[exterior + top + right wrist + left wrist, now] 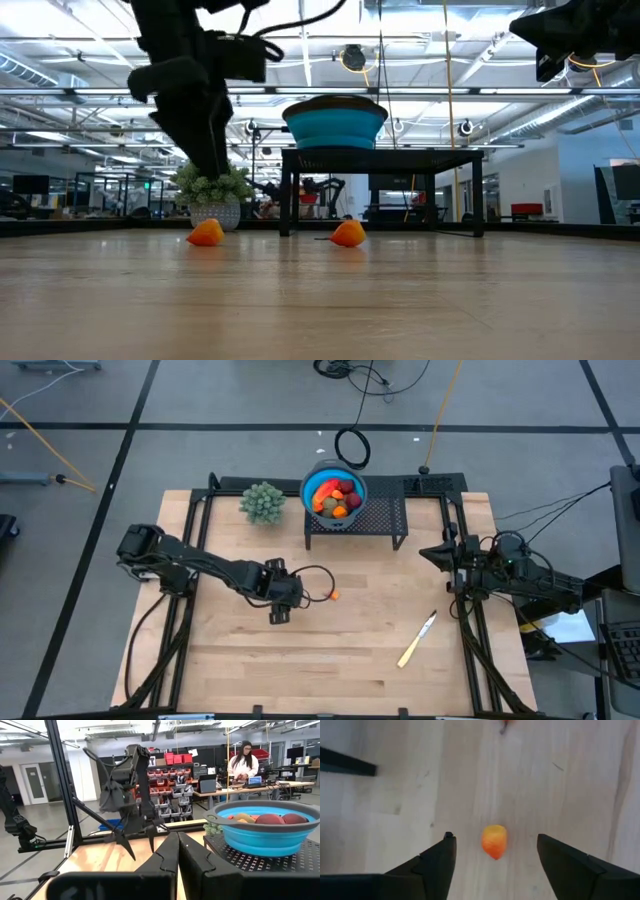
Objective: Pick & Place Fruit
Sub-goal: Put the orange peach into the blue strainer bowl on the shelf
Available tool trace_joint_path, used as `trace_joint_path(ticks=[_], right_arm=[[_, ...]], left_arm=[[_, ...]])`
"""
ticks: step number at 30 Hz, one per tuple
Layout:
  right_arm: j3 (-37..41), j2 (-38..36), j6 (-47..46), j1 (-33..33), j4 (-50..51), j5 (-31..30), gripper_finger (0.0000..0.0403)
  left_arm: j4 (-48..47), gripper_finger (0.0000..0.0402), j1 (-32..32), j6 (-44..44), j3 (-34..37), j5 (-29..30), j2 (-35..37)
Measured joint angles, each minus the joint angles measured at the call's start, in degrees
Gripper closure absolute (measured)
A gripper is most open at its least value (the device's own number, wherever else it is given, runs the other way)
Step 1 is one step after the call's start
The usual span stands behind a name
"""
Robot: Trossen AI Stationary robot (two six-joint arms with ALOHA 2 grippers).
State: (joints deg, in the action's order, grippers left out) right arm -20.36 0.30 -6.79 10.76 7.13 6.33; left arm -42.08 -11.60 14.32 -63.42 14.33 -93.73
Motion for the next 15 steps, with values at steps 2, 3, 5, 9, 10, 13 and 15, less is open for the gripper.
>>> trace_joint_path(ticks=[2, 3, 5, 9, 10, 13, 15], right_arm=[[0.0, -0.02, 0.0, 0.0, -0.04, 0.0, 0.0403], [0.0, -0.01, 0.03, 0.0, 0.01, 0.01, 0.0403], [0.0, -0.02, 0.15, 0.0, 0.0, -0.01, 0.0403], [0.0, -0.02, 0.15, 0.0, 0.0, 0.0, 0.0403], [0.0, -0.02, 0.15, 0.0, 0.02, 0.0, 0.0403], [0.0, -0.02, 0.15, 0.01, 0.02, 0.0, 0.0403], [0.0, -0.02, 0.14, 0.0, 0.02, 0.0, 0.0403]], left_arm=[[-0.07, 0.0116, 0.05, -1.48, 0.45, -1.39, -0.84], [-0.19, 0.0112, 0.07, -1.88, 0.72, -1.69, -1.14], [-0.23, 0.0106, 0.07, -2.07, 1.32, -2.29, -1.7], [0.17, 0.01, 0.53, -2.01, 2.62, -2.84, -2.55], [0.46, 0.0099, 0.91, -1.8, 2.99, -3.75, -2.54], [3.73, 0.0098, 2.17, -0.82, 4.72, -6.75, -2.47], [4.94, 0.0098, 2.94, -0.53, 5.65, -6.85, -2.54]])
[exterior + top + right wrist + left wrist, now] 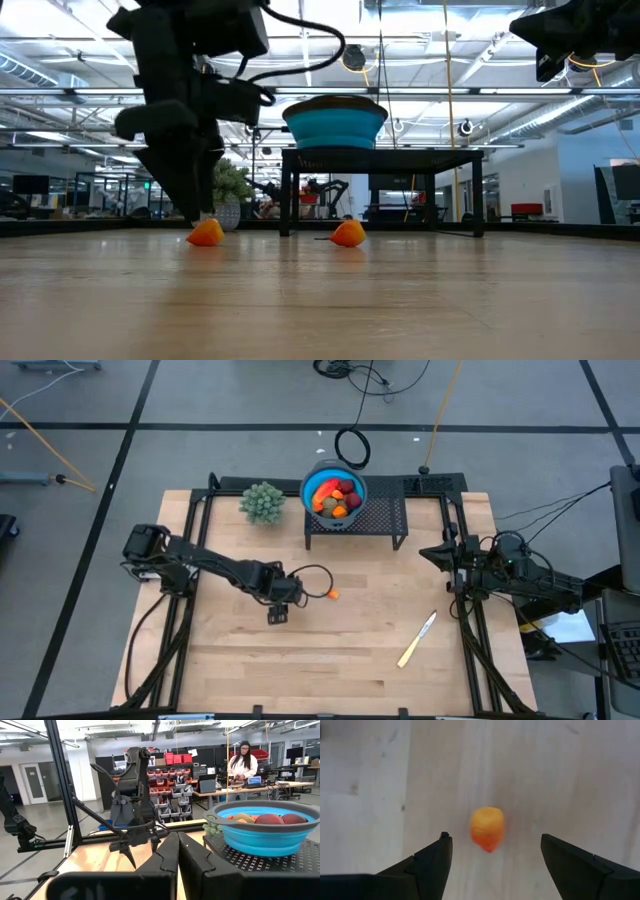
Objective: Pick & Place Fruit
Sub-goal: Put the orange peach into the blue strainer bowl on the shelf
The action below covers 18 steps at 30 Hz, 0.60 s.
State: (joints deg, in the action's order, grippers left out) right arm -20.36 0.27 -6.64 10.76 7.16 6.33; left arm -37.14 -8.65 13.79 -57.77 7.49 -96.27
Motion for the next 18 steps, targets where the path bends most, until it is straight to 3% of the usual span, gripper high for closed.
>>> trace_joint_path(ticks=[18], right_arm=[[0.0, 0.0, -0.08, 0.0, 0.0, -0.22, 0.0403]], left_arm=[[9.05, 0.0098, 4.59, -4.12, 6.2, -3.15, 0.07]])
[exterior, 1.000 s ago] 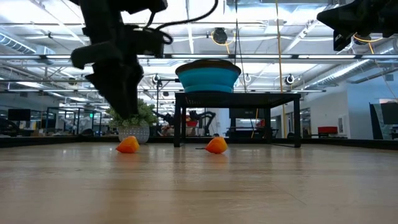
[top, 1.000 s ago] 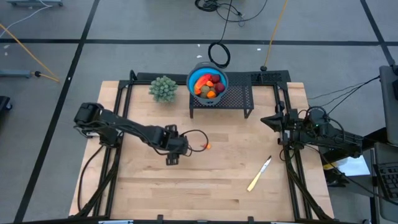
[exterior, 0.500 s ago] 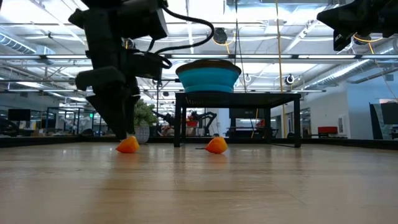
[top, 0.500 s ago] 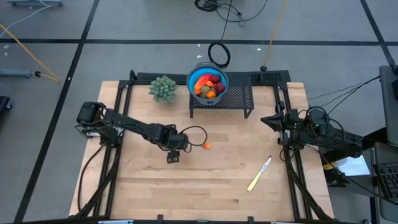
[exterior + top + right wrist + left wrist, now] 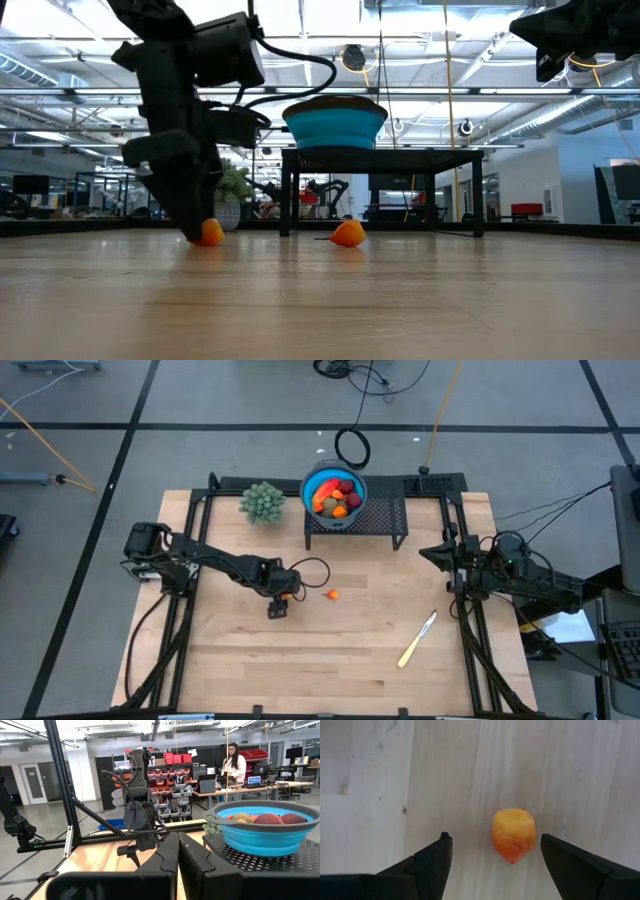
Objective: Pick & Place Fruit
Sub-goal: Put the orange peach into the blue strainer bowl on the shelf
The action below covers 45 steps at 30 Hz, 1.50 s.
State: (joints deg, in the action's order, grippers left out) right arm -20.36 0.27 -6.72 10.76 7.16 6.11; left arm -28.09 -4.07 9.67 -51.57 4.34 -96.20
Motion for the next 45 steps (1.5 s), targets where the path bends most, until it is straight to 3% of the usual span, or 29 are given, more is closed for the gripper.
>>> trace_joint_path(ticks=[5, 17, 29, 38, 45], right_arm=[[0.0, 0.0, 0.04, 0.02, 0.0, -0.02, 0.0403], [0.0, 0.0, 0.09, 0.02, 0.0, -0.07, 0.0403], [0.0, 0.0, 0.09, 0.0, 0.0, -0.07, 0.0403], [0.0, 0.02, -0.07, 0.0, 0.0, -0.07, 0.0403], [0.0, 0.02, -0.09, 0.02, 0.01, -0.06, 0.0403]], left_arm=[[5.12, 0.0107, 0.62, -1.01, 1.9, -1.67, 0.0], [5.82, 0.0208, 1.21, -0.76, 2.77, -3.36, -0.02], [5.98, 0.0266, 2.14, 2.5, 2.9, -2.83, 0.66], [11.15, 0.0294, 4.34, 4.45, 2.93, -10.55, 7.63], [25.92, 0.0293, 5.65, 4.51, 2.86, -19.29, 16.14]])
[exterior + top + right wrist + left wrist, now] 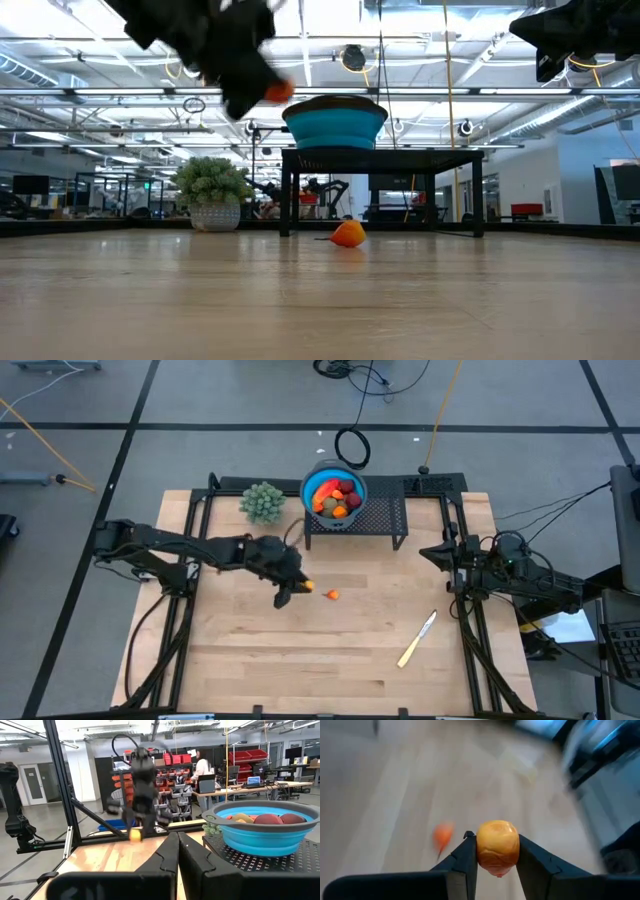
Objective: Pick & Place Fruit
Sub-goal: Put the orange peach into the blue strainer bowl on the shelf
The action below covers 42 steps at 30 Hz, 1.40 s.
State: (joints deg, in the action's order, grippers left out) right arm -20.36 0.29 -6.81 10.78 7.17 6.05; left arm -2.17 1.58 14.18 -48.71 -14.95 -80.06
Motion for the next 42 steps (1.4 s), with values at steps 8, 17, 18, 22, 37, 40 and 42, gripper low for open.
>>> trace_joint_path(ticks=[8, 17, 18, 22, 37, 40, 42], right_arm=[[0.0, -0.02, 0.02, 0.01, -0.03, 0.1, 0.0403], [0.0, 0.01, 0.95, 0.01, -0.01, 0.1, 0.0403], [0.0, 0.01, 1.54, 0.01, -0.01, 0.1, 0.0403], [0.0, 0.01, 3.3, 0.01, -0.01, 0.08, 0.0403], [0.0, 0.01, 3.43, 0.01, -0.01, 0.06, 0.0403], [0.0, 0.01, 3.43, 0.01, -0.01, 0.06, 0.0403], [0.0, 0.01, 3.43, 0.01, -0.01, 0.06, 0.0403]], left_arm=[[16.53, 0.0293, -0.02, -0.42, -0.02, -4.3, 4.69], [34.61, 0.0293, -0.05, -0.53, -0.04, -9.43, 4.77], [36.67, 0.0293, -0.06, -0.51, -0.04, -10.03, 4.75], [45.46, 0.0293, -0.06, -0.52, -0.04, -13.46, 4.78], [76.31, 0.0293, -0.33, -1.96, -0.04, -25.96, 4.75], [80.28, 0.0293, -0.35, -3.74, -0.04, -28.55, 4.75], [81.82, 0.0293, -0.36, -5.61, -0.04, -29.43, 4.75]])
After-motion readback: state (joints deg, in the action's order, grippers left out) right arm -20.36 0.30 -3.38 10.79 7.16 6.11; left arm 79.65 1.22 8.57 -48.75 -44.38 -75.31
